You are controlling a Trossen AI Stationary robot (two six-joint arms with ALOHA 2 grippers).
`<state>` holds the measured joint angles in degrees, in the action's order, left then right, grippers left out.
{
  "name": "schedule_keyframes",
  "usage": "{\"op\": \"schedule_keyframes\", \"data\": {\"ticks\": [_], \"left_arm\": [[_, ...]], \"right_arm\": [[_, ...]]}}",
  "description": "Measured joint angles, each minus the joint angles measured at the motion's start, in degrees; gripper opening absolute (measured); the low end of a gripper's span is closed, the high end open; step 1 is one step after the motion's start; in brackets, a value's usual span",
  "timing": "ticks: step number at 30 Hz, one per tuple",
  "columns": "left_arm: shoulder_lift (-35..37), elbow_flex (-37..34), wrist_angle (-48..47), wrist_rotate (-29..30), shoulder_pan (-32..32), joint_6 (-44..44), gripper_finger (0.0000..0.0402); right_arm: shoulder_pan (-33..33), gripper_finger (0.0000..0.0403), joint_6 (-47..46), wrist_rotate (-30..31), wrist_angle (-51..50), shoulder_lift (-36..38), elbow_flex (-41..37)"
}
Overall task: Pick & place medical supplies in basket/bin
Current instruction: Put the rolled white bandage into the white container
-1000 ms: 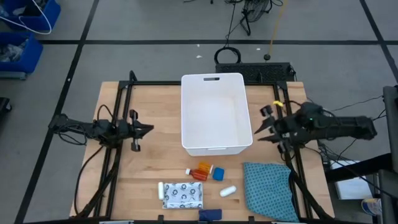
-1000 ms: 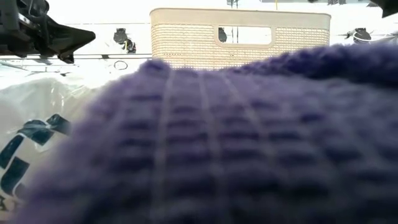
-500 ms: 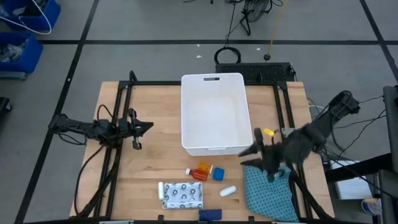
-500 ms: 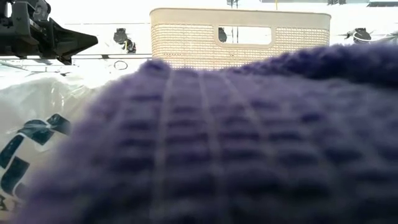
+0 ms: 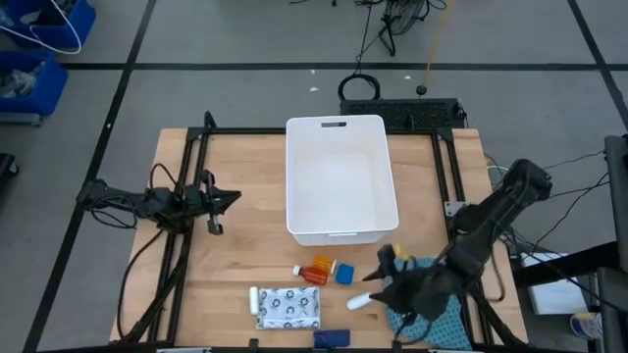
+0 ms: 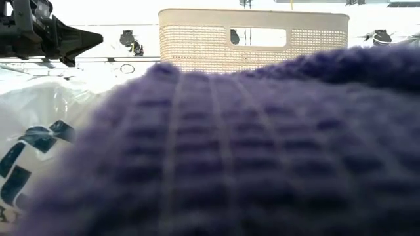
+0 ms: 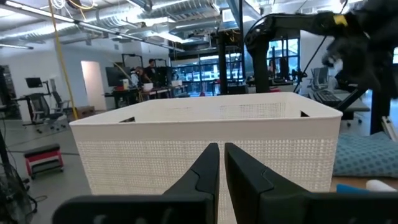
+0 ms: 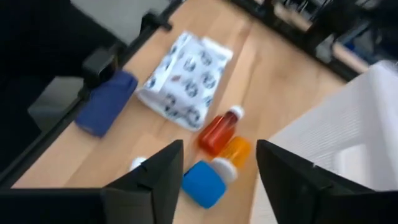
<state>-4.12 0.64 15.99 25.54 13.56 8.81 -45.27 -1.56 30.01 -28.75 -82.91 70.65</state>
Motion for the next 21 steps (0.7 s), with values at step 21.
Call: {"op": "schedule_keyframes", "data": {"ticks": [21], "left_arm": [[0.0, 0.0, 0.6, 0.0, 0.0, -3.4, 0.0031]], "right_arm": [[0.7, 0.0243, -12.8, -8.9, 16.9, -13.8, -11.5]]}}
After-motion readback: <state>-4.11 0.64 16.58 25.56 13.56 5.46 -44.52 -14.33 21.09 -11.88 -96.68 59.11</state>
